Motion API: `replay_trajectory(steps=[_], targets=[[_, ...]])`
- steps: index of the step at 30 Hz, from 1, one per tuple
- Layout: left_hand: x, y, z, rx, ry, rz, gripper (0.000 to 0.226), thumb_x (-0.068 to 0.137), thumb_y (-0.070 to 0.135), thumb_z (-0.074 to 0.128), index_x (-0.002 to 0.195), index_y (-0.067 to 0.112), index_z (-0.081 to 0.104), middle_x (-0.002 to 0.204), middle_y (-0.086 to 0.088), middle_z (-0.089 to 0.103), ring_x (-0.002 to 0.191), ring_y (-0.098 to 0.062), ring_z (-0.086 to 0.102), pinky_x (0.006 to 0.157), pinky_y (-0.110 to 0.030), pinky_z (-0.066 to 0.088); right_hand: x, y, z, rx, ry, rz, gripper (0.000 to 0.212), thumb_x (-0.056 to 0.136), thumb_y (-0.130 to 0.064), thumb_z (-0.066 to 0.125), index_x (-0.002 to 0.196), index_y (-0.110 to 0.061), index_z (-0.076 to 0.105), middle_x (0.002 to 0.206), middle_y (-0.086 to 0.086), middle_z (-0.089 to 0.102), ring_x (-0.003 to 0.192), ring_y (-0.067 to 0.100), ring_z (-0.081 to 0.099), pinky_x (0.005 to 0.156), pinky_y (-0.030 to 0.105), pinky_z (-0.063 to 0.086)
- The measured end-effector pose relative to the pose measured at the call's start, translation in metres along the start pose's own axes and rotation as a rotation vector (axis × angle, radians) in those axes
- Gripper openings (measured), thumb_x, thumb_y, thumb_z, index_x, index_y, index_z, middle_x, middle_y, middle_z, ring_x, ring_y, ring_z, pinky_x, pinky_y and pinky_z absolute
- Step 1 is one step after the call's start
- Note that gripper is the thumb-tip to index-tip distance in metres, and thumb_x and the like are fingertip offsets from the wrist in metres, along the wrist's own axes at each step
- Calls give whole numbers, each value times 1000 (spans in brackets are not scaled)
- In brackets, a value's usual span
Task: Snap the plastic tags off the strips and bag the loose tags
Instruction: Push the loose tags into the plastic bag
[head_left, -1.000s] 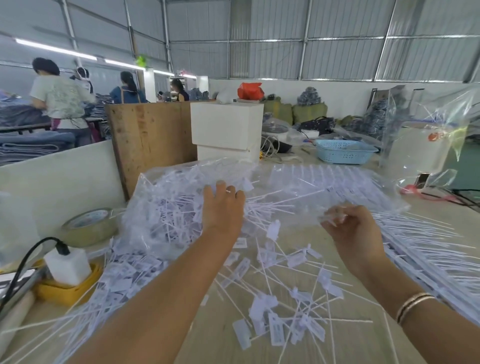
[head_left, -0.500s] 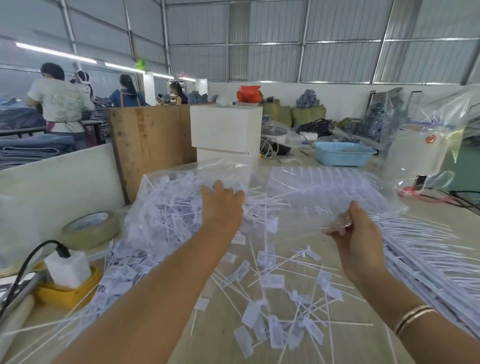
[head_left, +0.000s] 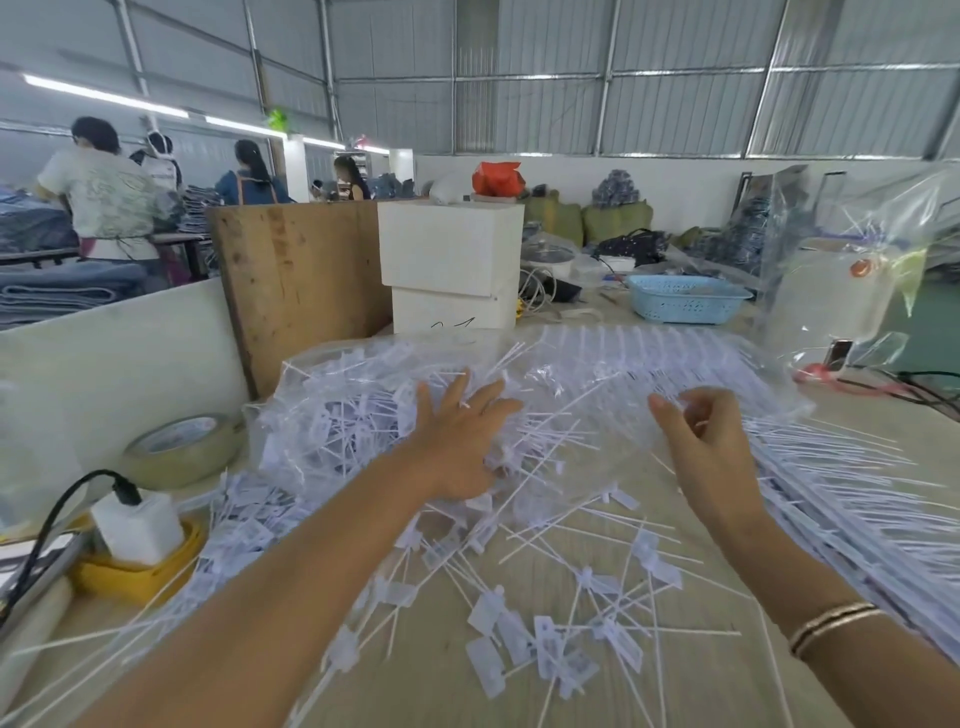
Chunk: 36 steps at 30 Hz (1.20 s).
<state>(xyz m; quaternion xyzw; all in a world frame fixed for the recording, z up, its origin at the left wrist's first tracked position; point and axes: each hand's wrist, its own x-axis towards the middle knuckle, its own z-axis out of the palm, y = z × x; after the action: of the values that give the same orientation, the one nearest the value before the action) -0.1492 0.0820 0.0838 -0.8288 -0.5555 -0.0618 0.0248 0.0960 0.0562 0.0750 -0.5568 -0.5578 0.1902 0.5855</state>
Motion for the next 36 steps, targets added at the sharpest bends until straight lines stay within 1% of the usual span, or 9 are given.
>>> replay_trajectory(steps=[2,5,10,12,15,18,23,28,36], targets=[[-13,-7,-7,-77,-11,39,73,90,32,55,147,44,10,157,18,-6,142,-21,-26,105,-63,-18,-12,-9,-2,24,31,-259,16,91,-32,58,101,-25,48,87,-6,48,76,9,47,67,21,38],[-33,-6,-3,-30,-20,72,63,94,35,48,145,48,13,156,22,-4,139,-22,-30,104,-65,-17,-37,-22,5,-144,-367,-716,4,89,-21,54,88,-21,57,82,-11,54,75,0,49,69,11,38],[-69,9,20,23,33,77,68,97,25,44,147,46,4,156,14,-17,143,-22,-22,110,-62,-13,-73,-21,47,-395,-846,-1063,13,88,-17,60,95,-11,69,94,2,65,84,17,60,76,32,50],[-79,9,24,65,94,71,72,94,17,44,148,43,5,159,10,-8,146,-16,-8,115,-54,-5,-83,-13,64,-476,-980,-1025,29,90,-26,59,116,-15,63,116,3,60,106,18,53,95,32,43],[-91,9,24,47,299,65,62,88,9,49,143,32,35,149,4,36,136,-17,35,116,-46,17,-85,-3,80,-587,-1056,-927,44,91,-33,53,134,-23,49,135,0,48,123,17,38,103,33,30],[-102,12,26,56,461,133,41,74,9,61,112,21,64,112,1,63,102,-23,60,88,-40,45,-72,-1,84,-789,-968,-991,40,92,-25,48,132,-18,51,135,2,49,123,22,41,97,35,29],[-116,5,23,89,350,-278,17,83,22,47,97,18,53,98,1,56,93,-20,53,69,-29,35,-59,-2,81,-860,-912,-967,39,99,-24,36,137,-27,47,144,-7,44,119,20,44,95,33,34],[-129,-36,15,210,-13,-827,54,93,48,32,133,13,41,138,-8,43,126,-28,40,97,-42,36,-67,-10,87,-796,-970,-1002,37,97,-24,41,132,-25,53,137,1,50,119,23,44,97,37,34],[-137,-40,33,116,-148,-909,82,86,71,4,148,21,23,153,-13,25,137,-35,29,109,-51,21,-68,-5,81,-839,-1046,-885,37,99,-26,41,134,-28,50,149,-2,35,131,20,33,103,35,27]])
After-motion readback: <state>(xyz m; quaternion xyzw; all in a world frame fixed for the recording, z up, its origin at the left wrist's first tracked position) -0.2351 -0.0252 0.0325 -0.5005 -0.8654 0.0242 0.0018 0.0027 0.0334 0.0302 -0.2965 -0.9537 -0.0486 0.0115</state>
